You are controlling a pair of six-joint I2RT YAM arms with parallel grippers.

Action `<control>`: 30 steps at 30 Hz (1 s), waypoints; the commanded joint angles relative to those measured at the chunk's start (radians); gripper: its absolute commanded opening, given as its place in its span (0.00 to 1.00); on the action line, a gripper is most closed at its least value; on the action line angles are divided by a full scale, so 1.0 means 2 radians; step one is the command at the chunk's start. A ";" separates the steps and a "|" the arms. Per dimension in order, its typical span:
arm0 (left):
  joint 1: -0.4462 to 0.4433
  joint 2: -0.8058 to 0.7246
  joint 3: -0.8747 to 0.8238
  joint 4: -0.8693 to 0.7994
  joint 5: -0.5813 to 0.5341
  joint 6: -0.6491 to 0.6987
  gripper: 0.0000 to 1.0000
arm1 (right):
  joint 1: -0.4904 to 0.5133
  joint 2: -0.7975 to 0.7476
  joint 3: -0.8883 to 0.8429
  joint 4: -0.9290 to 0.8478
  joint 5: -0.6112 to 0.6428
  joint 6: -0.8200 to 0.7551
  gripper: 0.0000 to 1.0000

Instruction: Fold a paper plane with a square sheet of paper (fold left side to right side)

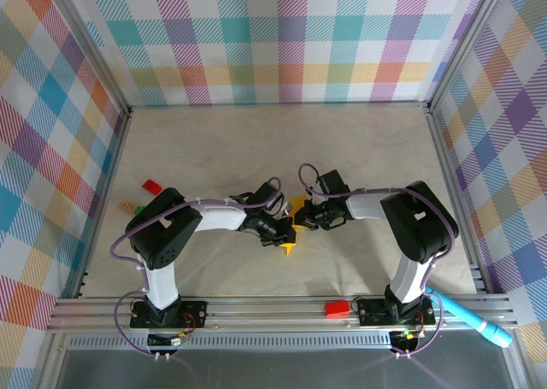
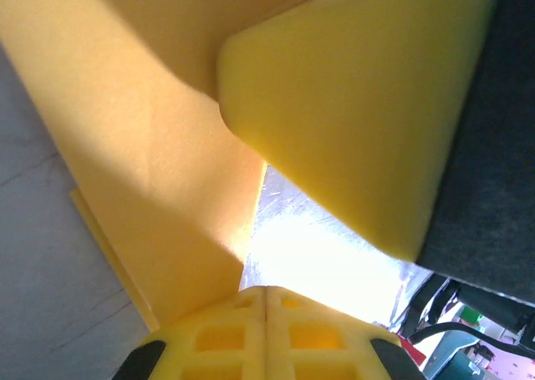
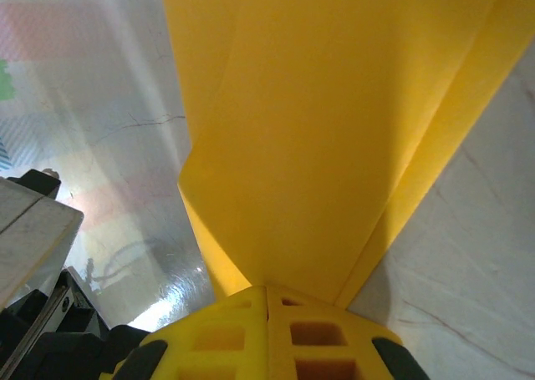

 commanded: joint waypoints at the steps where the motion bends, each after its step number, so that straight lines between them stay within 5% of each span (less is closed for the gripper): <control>1: -0.005 0.002 -0.016 -0.018 -0.005 0.008 0.00 | 0.004 0.039 -0.019 -0.081 0.087 -0.013 0.00; 30: -0.033 -0.064 -0.116 -0.037 -0.017 0.010 0.00 | 0.003 0.040 0.003 -0.118 0.095 -0.027 0.00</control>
